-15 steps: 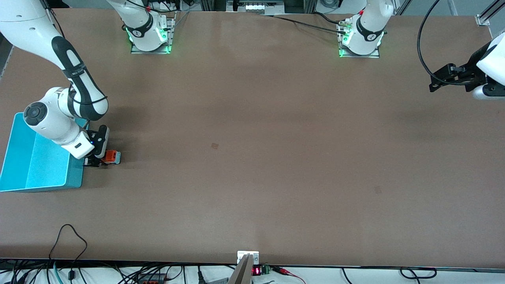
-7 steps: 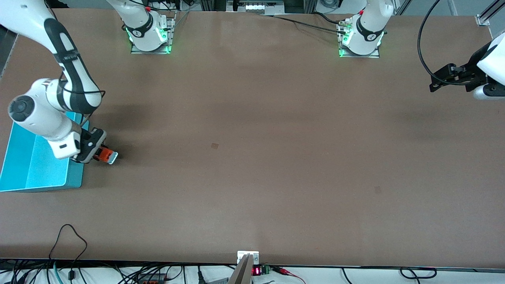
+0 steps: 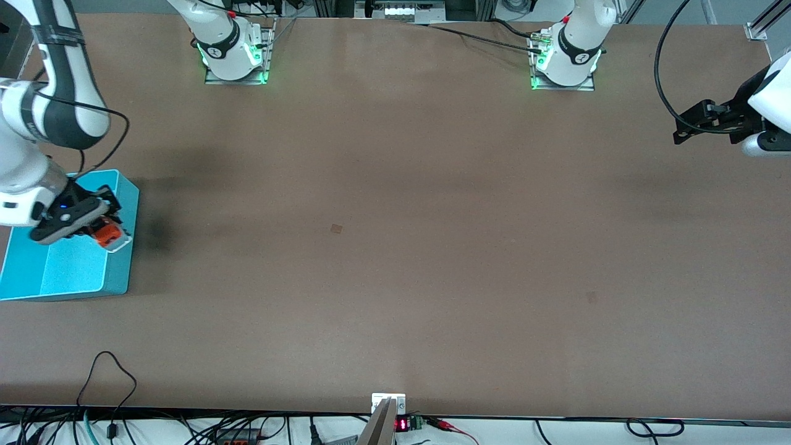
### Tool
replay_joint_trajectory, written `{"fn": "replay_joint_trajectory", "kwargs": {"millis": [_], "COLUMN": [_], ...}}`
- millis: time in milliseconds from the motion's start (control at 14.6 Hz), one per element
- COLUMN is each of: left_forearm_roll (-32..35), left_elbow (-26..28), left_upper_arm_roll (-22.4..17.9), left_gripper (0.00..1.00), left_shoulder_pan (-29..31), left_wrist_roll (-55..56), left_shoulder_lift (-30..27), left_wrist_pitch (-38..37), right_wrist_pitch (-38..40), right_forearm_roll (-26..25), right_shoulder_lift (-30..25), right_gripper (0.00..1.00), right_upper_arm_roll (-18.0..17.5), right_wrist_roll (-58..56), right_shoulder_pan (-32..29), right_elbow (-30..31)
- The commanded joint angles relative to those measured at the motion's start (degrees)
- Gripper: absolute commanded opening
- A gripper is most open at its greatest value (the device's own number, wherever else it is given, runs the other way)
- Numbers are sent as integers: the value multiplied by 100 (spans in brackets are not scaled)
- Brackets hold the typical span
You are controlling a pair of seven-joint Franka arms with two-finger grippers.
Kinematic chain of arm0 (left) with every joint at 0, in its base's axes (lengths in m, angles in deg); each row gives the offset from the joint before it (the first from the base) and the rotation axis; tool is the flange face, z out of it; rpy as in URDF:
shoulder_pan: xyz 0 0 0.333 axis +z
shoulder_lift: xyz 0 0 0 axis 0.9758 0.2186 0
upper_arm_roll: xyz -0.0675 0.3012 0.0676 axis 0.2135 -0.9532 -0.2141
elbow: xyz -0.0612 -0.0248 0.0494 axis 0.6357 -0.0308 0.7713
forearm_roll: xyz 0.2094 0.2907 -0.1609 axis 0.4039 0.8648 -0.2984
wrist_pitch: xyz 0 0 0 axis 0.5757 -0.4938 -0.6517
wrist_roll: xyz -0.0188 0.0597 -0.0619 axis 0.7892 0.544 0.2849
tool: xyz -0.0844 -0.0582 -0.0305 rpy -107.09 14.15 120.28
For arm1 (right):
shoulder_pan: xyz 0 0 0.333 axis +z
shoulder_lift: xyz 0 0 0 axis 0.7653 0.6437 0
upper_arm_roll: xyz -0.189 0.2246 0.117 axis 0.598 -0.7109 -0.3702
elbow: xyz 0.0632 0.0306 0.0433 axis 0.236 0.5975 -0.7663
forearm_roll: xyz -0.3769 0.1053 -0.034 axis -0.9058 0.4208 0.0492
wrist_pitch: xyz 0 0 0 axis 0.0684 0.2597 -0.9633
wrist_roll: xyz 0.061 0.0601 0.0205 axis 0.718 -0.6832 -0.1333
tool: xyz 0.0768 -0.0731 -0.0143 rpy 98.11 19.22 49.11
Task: Wind up bus and store in blue box
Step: 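Carry the bus over the blue box and lower it inside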
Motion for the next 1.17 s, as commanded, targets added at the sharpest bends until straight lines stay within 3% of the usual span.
{"fn": "replay_joint_trajectory", "kwargs": {"millis": [0, 343, 549, 893, 961, 1030, 1099], "left_forearm_roll": [-103, -103, -103, -103, -103, -103, -103], "left_elbow": [14, 14, 14, 14, 14, 14, 14], "left_upper_arm_roll": [-30, -30, -30, -30, -30, -30, -30], "left_gripper": [100, 100, 100, 100, 100, 100, 100], "left_shoulder_pan": [-9, -9, -9, -9, -9, -9, -9], "left_wrist_roll": [33, 33, 33, 33, 33, 33, 33], "left_shoulder_lift": [-45, -45, -45, -45, -45, -45, -45], "left_wrist_pitch": [-35, -35, -35, -26, -26, -26, -26], "right_wrist_pitch": [79, -526, -729, -1327, -1345, -1354, -1363], "right_forearm_roll": [62, 140, 483, 624, 624, 624, 624], "right_shoulder_lift": [102, 699, 1164, 1737, 1755, 1790, 1825], "right_gripper": [0, 0, 0, 2, 4, 14, 34], "right_upper_arm_roll": [378, 1012, 1083, 1083, 1083, 1083, 1083], "right_wrist_roll": [471, 1070, 1229, 1229, 1229, 1229, 1229], "right_shoulder_pan": [-154, -224, -408, -672, -673, -673, -673], "right_elbow": [-138, -156, -156, -147, -147, -147, -156]}}
